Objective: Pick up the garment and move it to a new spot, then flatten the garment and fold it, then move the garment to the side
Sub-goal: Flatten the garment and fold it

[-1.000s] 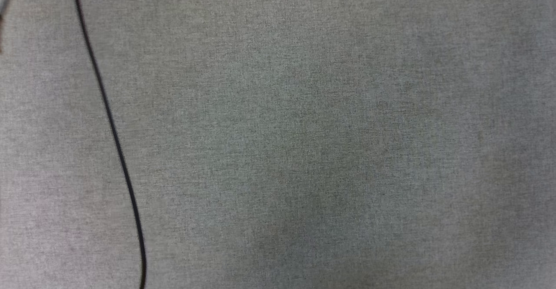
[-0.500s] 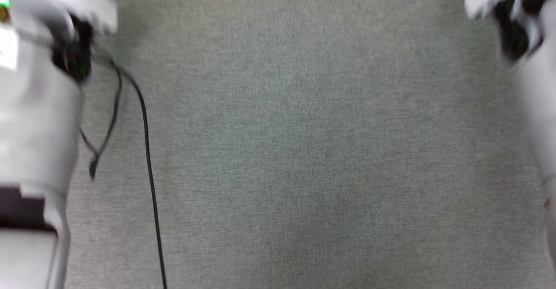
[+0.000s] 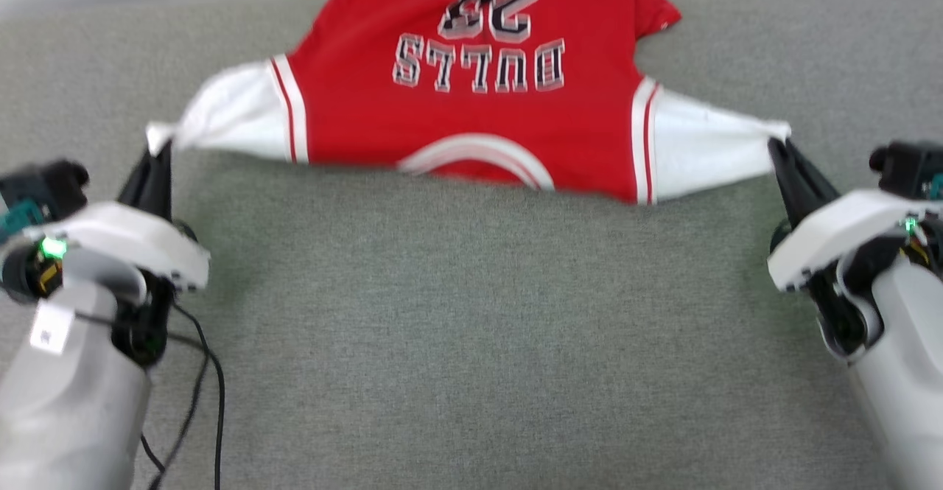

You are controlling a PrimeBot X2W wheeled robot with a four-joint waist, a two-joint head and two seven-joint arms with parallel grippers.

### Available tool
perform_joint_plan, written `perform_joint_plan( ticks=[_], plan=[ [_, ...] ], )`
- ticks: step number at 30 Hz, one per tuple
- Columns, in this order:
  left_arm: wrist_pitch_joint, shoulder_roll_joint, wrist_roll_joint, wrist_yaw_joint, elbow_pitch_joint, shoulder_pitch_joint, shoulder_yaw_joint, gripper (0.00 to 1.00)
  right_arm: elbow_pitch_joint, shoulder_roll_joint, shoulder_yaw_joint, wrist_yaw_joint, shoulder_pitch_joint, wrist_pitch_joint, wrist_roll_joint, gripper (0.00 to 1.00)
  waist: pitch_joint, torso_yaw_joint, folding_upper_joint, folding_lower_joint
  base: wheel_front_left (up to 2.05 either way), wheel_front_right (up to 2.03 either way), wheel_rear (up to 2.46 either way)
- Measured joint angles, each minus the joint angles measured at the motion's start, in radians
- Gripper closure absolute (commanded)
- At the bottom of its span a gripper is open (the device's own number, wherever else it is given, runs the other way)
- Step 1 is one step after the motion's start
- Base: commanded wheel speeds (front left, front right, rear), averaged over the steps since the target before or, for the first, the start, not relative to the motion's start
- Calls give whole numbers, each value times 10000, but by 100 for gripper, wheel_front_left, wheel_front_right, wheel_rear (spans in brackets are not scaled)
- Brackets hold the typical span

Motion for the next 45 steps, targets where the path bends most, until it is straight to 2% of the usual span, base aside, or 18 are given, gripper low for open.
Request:
perform_joint_plan(
  ticks=[3,10,15,22,28,32,36,38,39,45],
  plan=[
    [2,82,-119,186,-746,997,123,100,-821,-184,-234,0,971,359,-4,100,-435,8,0,0,0,0,0],
    [510,291,-433,1302,-3026,3331,339,100,-2894,-148,-1453,2,3277,1632,-236,100,-1249,56,0,-1,0,0,0],
    [1158,581,-652,2249,-4989,5139,571,100,-4535,401,-2608,2,5030,2713,-802,100,-1635,112,0,-1,0,0,0],
    [1793,909,-548,3559,-7135,7219,667,100,-6518,1647,-4130,4,7258,4172,-1983,100,-1917,258,0,0,0,0,0],
    [2075,897,-706,4056,-7822,8489,652,100,-7264,2320,-4963,8,8685,5058,-2598,100,-2081,422,0,1,0,0,0],
    [2194,884,-522,4190,-7822,8851,316,100,-7010,2412,-5170,6,9183,5250,-2754,100,-2155,523,0,1,0,0,0],
    [2157,541,-537,4123,-7775,8918,19,100,-6439,2420,-4907,4,9321,5252,-2429,100,-2155,607,0,1,0,0,0],
    [2057,466,-518,4006,-7720,8886,-111,100,-6322,2426,-4706,0,9261,5060,-2297,39,-2131,653,0,2,0,0,0],
    [2036,403,-522,3939,-7701,8816,-159,100,-6324,2424,-4610,0,9185,4972,-2451,0,-2120,684,0,2,0,0,0],
    [1739,263,-326,3735,-7743,8335,-368,100,-6742,2389,-4422,0,7704,3879,-2846,0,-1998,804,-1,3,0,0,0]
  ],
)
